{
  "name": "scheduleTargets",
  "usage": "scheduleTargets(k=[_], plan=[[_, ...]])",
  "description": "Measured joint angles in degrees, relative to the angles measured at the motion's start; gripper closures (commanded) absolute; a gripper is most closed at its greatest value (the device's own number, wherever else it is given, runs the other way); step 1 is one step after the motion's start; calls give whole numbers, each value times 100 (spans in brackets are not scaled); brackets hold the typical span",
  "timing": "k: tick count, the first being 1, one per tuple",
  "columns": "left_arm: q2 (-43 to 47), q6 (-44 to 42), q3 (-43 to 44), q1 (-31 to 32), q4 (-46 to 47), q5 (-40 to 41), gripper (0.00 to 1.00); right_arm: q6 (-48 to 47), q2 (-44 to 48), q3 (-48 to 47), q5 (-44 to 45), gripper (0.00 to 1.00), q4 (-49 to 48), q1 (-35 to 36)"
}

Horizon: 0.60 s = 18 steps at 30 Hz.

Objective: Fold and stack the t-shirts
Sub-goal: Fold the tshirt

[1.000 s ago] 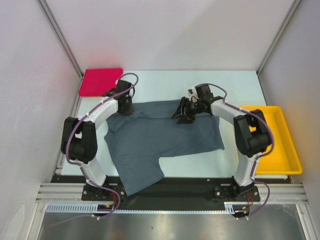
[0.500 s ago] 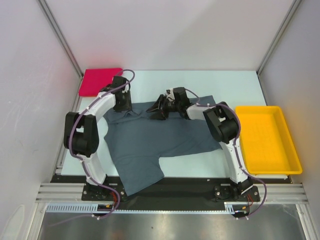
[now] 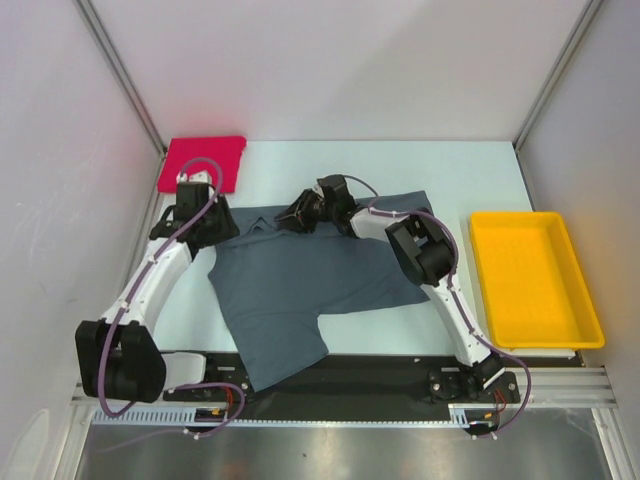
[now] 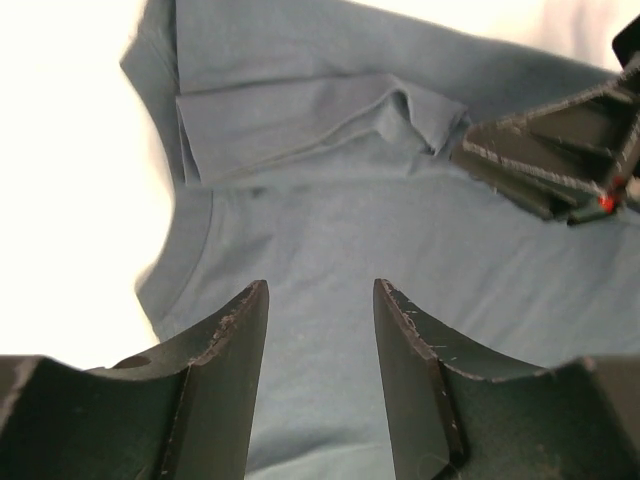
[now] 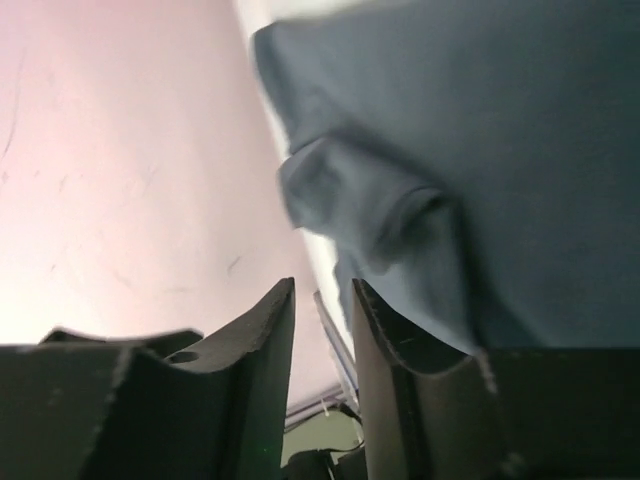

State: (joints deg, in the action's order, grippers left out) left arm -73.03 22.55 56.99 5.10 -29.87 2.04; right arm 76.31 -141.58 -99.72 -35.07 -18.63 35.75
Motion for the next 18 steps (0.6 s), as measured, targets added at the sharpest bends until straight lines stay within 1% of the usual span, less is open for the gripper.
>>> scheduleTargets(k=[5,8,11,18], plan=[[164,-2,-144,-92,-26,-138,48,7,-46,-31,334,66,516,-26],[247,-9,-144,-166,-24,-144,48,2,-101,-114,387,65,647,-35],[278,-9,-144,-225,-22,-179,48,-33,-190,-258,411,61,785,-24],[275,-9,-144,-267,-15,-273,48,-122,-234,-363,417,62,955,-9]])
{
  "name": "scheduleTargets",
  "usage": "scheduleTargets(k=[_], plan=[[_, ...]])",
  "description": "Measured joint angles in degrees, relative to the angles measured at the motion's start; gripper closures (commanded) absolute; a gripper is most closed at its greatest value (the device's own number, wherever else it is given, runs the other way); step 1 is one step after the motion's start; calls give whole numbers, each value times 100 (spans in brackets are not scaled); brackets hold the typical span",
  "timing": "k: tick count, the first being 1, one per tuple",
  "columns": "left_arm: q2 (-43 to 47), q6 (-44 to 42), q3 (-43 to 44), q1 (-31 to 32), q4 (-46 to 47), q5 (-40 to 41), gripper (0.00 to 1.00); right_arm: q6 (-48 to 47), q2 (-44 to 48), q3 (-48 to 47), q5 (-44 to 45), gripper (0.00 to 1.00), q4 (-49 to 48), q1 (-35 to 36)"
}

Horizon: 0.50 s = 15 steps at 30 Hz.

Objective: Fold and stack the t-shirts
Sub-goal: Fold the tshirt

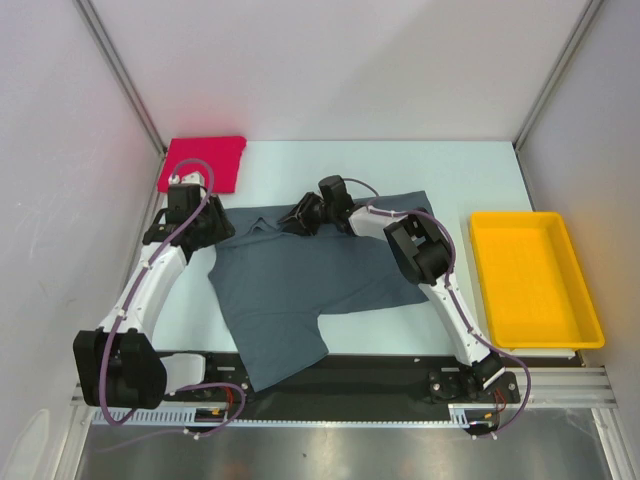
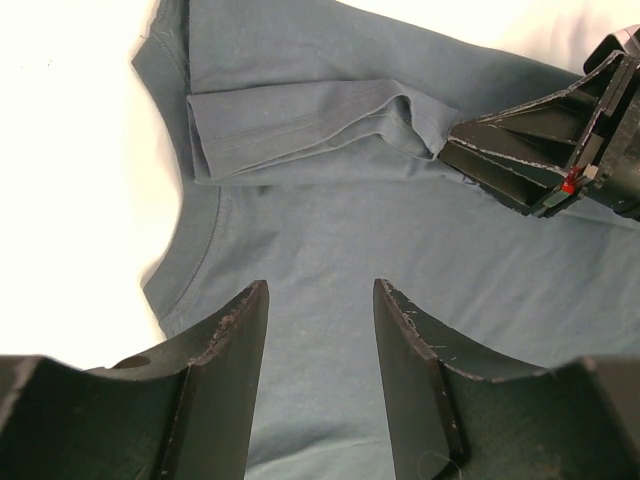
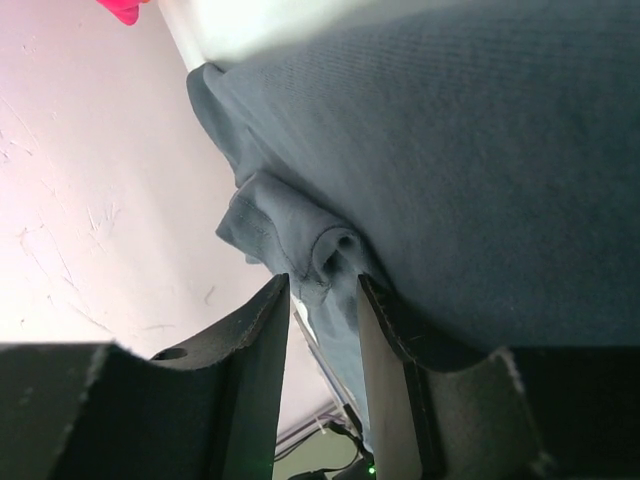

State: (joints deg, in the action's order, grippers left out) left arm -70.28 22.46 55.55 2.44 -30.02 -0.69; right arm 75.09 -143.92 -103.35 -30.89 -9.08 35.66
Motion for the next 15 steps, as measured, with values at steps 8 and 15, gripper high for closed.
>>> scheduleTargets(k=[8,15], plan=[[0,0,0,-70,9,-2,48,76,-310,-487,-44,64,68,50],[-175,11,0,-337,35,-136,48,293,-439,-640,-103,70,68,76]])
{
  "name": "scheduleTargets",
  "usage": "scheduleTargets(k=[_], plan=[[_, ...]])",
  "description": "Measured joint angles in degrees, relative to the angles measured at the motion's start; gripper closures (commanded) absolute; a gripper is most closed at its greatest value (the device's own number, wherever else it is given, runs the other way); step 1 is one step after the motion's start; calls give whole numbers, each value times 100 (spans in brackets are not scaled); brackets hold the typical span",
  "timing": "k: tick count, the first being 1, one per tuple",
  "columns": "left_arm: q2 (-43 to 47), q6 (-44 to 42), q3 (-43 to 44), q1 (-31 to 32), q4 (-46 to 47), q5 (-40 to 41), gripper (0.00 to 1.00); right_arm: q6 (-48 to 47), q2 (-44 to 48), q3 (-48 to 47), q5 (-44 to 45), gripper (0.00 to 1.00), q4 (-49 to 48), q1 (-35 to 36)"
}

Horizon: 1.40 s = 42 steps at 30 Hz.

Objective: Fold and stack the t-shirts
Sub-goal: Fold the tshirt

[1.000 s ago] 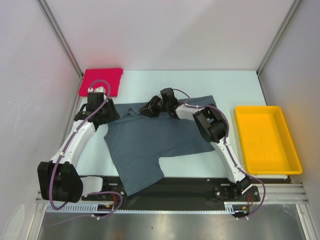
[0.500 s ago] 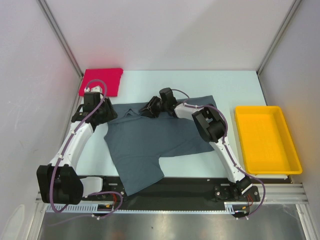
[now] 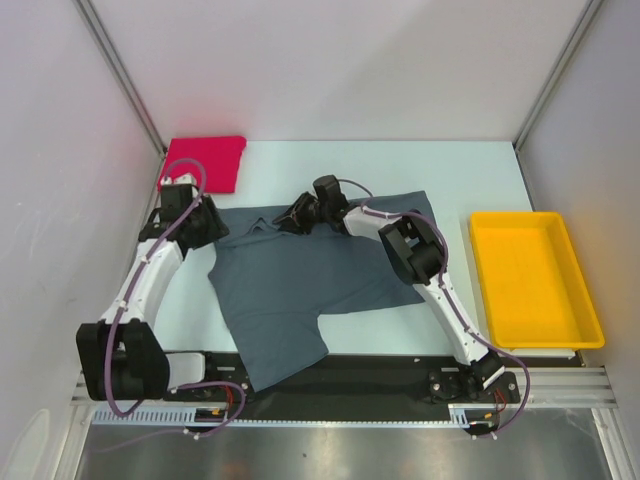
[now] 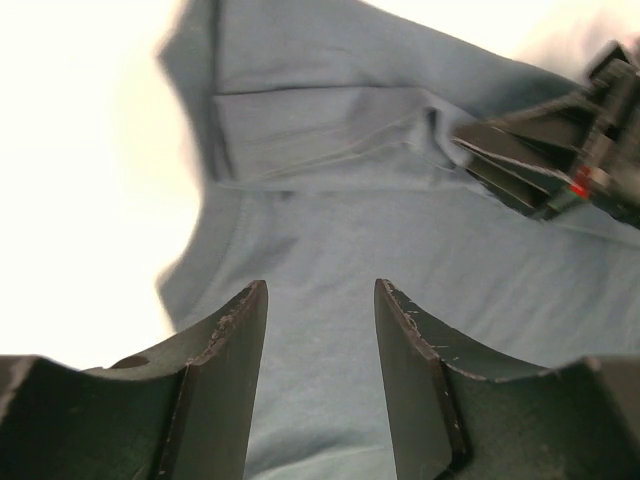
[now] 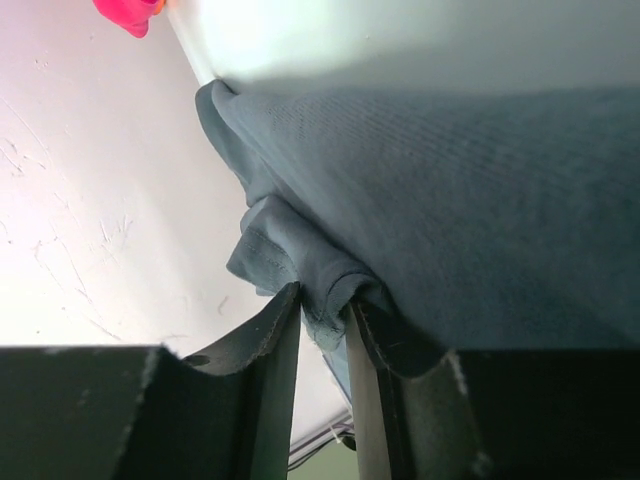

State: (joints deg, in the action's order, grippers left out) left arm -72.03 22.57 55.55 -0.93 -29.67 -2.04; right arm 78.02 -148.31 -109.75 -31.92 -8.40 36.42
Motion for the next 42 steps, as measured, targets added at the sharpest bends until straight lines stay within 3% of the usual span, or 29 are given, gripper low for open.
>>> scheduleTargets(k=[4,8,20,42], plan=[[-529,127,48,-483,103,-284,57,-2,0,-2,-28,68,4,4],[-1252,306,59,-813,321,-531,57,-15,0,-2,-105,67,26,4],[-2428,356,520,-874,901,-614,58,-26,0,-2,-310,67,50,-2],[-2837,417,686,-874,1141,-909,60,-20,-2,-2,-407,68,46,-57]])
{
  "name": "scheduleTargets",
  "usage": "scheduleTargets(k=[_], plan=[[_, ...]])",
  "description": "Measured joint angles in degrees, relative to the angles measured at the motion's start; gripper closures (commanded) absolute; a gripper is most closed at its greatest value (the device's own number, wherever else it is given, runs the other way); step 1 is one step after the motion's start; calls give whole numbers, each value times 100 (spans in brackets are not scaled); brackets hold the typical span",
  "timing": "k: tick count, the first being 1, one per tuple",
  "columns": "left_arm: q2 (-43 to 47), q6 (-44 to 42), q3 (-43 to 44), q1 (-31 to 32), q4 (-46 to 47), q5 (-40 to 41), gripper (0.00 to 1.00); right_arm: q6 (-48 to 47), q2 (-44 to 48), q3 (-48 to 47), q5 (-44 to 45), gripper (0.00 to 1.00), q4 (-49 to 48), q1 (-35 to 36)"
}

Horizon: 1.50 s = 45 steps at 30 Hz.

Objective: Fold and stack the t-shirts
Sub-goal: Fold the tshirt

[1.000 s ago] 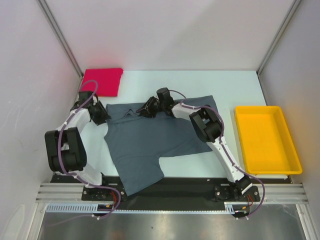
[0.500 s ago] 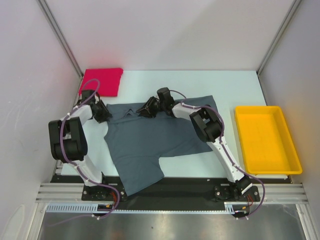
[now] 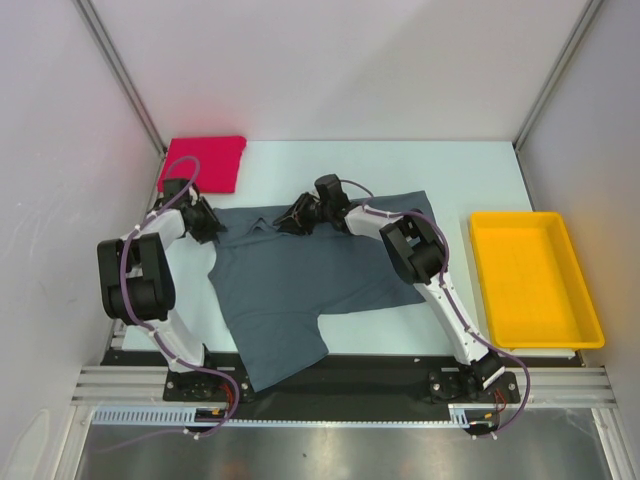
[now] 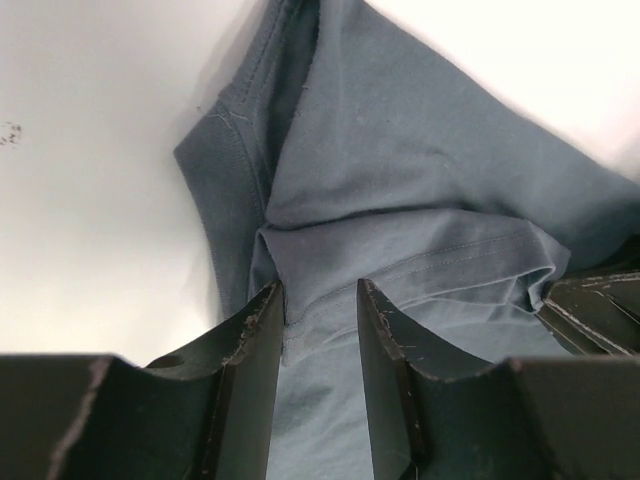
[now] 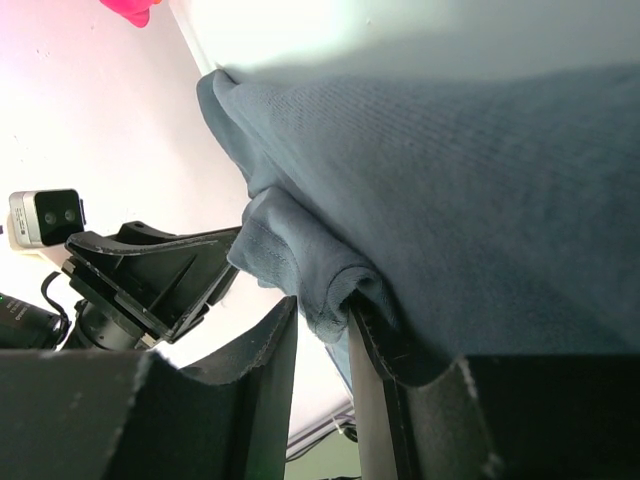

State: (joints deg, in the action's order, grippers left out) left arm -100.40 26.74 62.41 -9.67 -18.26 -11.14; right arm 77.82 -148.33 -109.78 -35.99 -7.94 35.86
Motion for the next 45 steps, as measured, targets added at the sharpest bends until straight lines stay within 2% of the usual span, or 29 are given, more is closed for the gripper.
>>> scheduleTargets(k=[2,4,6,7,8,10,14,15,18,26,37,45], plan=[[-2,24,0,0,0,-55,63,4,0,0,0,68,0,0],[-15,24,0,0,-2,-111,70,9,0,0,-2,69,0,0],[-63,28,4,0,-11,-127,77,17,-2,-13,-7,76,0,0],[-90,22,7,0,-26,-129,81,11,-7,-28,-11,76,2,0],[-107,24,7,0,-48,-129,91,15,-7,-44,-24,77,9,0],[-118,17,13,0,-101,-127,100,4,-9,-79,-50,79,46,-9],[-116,17,63,0,-212,-120,100,-160,-9,-181,-114,86,219,-31],[-109,17,68,0,-229,-114,100,-240,-9,-223,-136,92,334,-46],[-9,17,68,0,-356,-101,100,-579,-7,-328,-192,100,737,-74],[702,17,-57,0,-614,-61,100,-1486,221,-234,-284,100,1596,-197],[1698,15,-874,0,-999,94,100,-2424,925,243,-511,100,2267,-177],[2131,20,-1493,0,-1152,87,100,-2586,1307,1215,-721,100,2402,-101]])
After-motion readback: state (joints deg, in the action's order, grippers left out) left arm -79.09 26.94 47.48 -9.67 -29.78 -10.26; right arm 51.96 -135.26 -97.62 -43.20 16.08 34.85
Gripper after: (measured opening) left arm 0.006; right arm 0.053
